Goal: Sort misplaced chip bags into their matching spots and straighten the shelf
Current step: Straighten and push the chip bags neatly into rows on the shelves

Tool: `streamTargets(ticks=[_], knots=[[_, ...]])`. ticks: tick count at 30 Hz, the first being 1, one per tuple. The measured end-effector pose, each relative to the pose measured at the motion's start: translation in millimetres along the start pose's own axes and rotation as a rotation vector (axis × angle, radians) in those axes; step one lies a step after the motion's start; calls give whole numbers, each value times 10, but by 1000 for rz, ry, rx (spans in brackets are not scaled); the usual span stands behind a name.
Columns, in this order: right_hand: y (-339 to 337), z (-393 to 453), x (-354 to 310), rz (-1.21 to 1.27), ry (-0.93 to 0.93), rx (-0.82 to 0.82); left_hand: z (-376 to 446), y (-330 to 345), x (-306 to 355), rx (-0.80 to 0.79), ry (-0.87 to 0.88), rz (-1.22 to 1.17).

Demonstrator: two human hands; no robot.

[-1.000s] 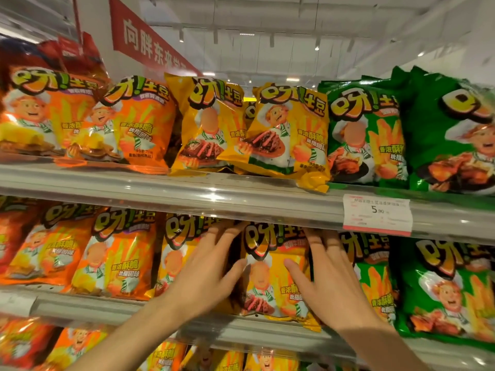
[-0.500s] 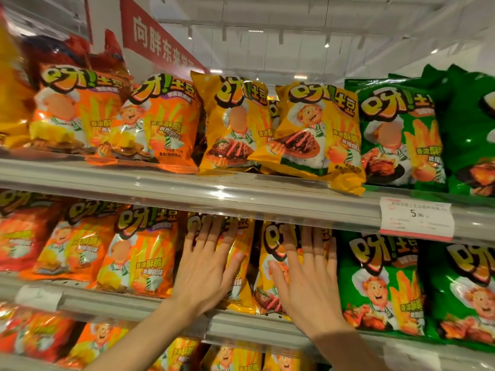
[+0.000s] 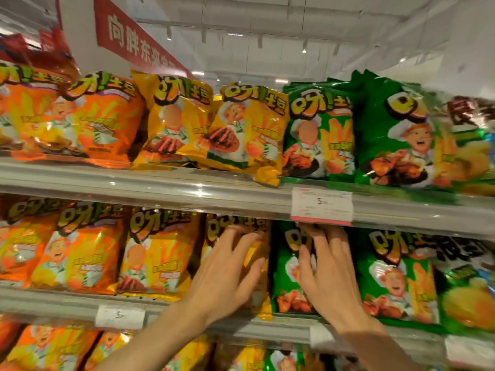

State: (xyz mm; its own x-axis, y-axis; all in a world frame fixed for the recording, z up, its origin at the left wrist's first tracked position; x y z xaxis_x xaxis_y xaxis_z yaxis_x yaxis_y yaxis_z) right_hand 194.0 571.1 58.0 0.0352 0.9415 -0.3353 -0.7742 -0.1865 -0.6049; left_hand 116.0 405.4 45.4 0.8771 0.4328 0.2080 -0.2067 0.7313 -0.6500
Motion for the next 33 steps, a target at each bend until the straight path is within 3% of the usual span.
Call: streamTargets(ticks=[4,9,13,21,33], knots=[[-221,-62,468,-45,193,-177,118,395,361,-156,-76,-91],[-246,-81,586,-39,210,-424,251,735,447,-349,-240,-174],[-108,-15,631,57,209,-560,358,864,379,-404,-328,-256],[-42,40,707,272,258,-568,465,892,301,-357,-401,-399],[-27,-29,722,228,248,-522,455,820,328,-384,-379,-405]])
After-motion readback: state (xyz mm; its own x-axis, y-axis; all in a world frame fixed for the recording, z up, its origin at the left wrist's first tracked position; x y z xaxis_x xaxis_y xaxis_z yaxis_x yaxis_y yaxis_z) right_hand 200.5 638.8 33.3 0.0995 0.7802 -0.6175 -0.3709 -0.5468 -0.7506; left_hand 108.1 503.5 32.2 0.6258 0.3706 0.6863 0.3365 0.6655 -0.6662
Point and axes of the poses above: each hand's wrist, its own z-axis towards the middle knuckle, its own y-axis out of the palm, x = y × z, the point moved 8 cm from there along z, towards the middle knuckle, and after that the axes turned 4 degrees about z, right-handed, at the moved point
